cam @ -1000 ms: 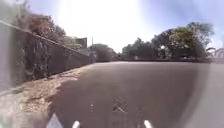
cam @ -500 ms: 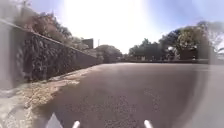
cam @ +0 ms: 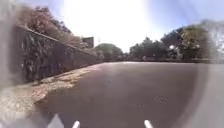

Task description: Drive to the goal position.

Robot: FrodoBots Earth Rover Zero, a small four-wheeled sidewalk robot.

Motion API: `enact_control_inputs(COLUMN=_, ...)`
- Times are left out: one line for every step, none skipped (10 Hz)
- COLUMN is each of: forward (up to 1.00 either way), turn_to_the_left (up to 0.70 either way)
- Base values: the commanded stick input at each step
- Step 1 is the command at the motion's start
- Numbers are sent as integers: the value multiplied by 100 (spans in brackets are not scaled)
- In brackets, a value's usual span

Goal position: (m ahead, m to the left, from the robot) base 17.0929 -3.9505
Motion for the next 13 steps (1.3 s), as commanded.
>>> enact_control_inputs(forward=100, turn_to_the_left=0)
enact_control_inputs(forward=100, turn_to_the_left=0)
enact_control_inputs(forward=100, turn_to_the_left=0)
enact_control_inputs(forward=100, turn_to_the_left=0)
enact_control_inputs(forward=100, turn_to_the_left=0)
enact_control_inputs(forward=100, turn_to_the_left=0)
enact_control_inputs(forward=100, turn_to_the_left=0)
enact_control_inputs(forward=100, turn_to_the_left=0)
enact_control_inputs(forward=100, turn_to_the_left=0)
enact_control_inputs(forward=100, turn_to_the_left=-10)
enact_control_inputs(forward=100, turn_to_the_left=-22)
enact_control_inputs(forward=100, turn_to_the_left=-34)
enact_control_inputs(forward=100, turn_to_the_left=0)
